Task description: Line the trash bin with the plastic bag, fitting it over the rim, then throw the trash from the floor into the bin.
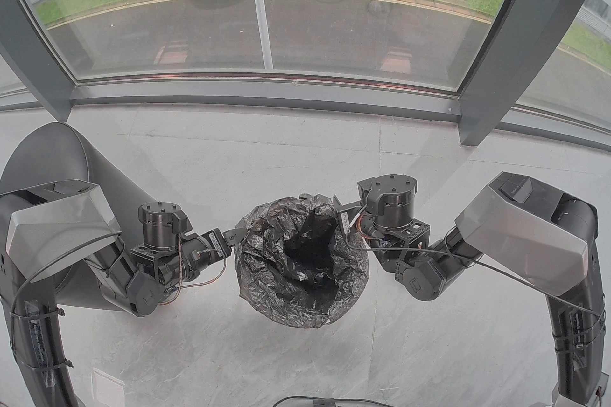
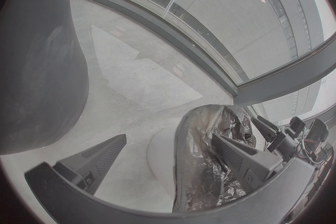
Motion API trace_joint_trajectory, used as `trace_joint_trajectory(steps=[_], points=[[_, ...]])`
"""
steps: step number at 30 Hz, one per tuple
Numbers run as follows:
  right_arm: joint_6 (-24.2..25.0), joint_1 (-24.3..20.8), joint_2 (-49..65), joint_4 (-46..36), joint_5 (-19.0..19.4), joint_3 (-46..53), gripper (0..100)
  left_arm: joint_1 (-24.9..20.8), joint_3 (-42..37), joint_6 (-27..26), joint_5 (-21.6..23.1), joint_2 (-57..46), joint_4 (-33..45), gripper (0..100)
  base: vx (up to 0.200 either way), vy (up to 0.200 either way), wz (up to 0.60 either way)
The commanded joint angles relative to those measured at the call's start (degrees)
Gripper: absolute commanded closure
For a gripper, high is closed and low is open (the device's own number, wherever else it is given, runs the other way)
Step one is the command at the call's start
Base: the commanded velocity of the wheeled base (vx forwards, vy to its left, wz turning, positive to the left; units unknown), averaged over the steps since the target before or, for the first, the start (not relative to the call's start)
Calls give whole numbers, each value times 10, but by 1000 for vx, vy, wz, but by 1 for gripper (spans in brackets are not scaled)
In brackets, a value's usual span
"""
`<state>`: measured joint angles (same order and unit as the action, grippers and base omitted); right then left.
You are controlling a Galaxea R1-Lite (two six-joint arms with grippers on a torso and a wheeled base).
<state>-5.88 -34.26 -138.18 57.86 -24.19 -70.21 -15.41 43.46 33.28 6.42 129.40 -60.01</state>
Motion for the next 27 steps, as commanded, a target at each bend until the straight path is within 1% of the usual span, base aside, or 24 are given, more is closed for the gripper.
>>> trace_joint_trajectory(steps=[1, 8, 12, 21, 27], points=[[9, -1, 14, -3, 0, 7, 0, 0, -1, 2, 0, 1, 0, 0, 0, 0, 0], [38, -10, 36, -7, 0, 19, 0, 3, 0, 3, 0, 4, 0, 0, 0, 0, 0], [39, -22, 38, -6, 0, 19, 0, 9, -1, 3, 0, 12, 0, 0, 0, 0, 0], [51, -23, 46, -6, 0, 20, 0, 30, -5, 4, 1, 34, 0, 0, 0, 0, 0], [53, -22, 43, -4, 0, 21, 0, 32, -2, 3, 1, 50, 0, 0, 0, 0, 0]])
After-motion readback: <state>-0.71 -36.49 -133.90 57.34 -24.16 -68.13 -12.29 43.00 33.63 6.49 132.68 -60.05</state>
